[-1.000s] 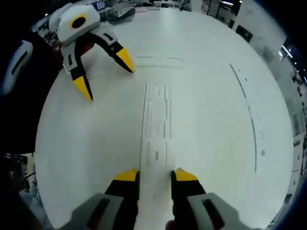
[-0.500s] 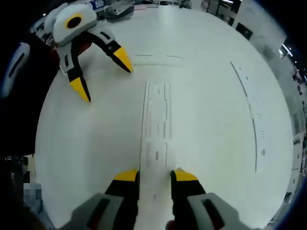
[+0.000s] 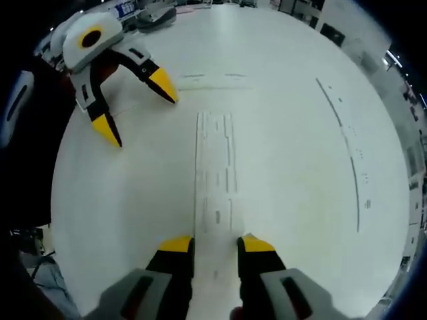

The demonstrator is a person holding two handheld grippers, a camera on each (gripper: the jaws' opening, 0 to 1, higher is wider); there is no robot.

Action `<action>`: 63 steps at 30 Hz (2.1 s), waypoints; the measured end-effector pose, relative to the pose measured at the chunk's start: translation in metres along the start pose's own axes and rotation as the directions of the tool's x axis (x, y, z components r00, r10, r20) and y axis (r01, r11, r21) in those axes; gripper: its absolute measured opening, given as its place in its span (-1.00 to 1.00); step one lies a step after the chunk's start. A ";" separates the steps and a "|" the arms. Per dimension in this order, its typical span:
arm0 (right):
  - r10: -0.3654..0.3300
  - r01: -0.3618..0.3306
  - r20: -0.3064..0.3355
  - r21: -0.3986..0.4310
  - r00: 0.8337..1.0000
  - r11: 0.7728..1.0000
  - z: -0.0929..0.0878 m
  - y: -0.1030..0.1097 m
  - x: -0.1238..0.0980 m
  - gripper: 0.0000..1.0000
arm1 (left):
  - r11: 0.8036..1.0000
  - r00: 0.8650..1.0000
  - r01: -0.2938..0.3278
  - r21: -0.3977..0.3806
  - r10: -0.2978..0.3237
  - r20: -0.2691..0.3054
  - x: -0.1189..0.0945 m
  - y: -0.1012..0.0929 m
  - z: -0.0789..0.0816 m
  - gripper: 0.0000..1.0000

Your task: Locate the socket holder cover, grip the socket holder cover, clip it into the socket holder slot.

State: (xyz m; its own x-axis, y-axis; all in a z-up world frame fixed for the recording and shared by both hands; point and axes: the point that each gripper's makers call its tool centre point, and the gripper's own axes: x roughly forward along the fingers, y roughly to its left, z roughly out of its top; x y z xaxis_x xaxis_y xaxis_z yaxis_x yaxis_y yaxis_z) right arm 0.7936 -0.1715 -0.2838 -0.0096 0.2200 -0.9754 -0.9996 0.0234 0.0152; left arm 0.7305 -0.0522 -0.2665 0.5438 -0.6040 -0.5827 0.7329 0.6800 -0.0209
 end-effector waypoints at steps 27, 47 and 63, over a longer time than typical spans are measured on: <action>-0.017 0.015 -0.050 -0.028 0.999 0.999 0.015 -0.002 0.001 -0.47 | 1.000 1.000 -0.001 0.001 0.001 -0.002 -0.002 0.000 -0.002 0.04; -0.014 0.013 -0.035 -0.034 0.999 0.999 0.047 -0.006 0.009 -0.47 | 1.000 1.000 0.002 0.002 -0.002 -0.005 -0.001 -0.001 -0.002 0.04; -0.012 0.011 -0.023 -0.044 1.000 0.999 0.072 -0.003 0.014 -0.47 | 1.000 1.000 0.003 0.003 -0.003 -0.003 -0.002 -0.002 -0.001 0.04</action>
State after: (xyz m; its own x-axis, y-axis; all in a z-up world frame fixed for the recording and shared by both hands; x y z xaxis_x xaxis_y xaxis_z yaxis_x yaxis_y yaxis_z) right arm 0.7986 -0.0978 -0.2821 0.0016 0.1973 -0.9804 -0.9998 -0.0170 -0.0051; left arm 0.7278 -0.0519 -0.2666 0.5404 -0.6051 -0.5847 0.7359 0.6767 -0.0202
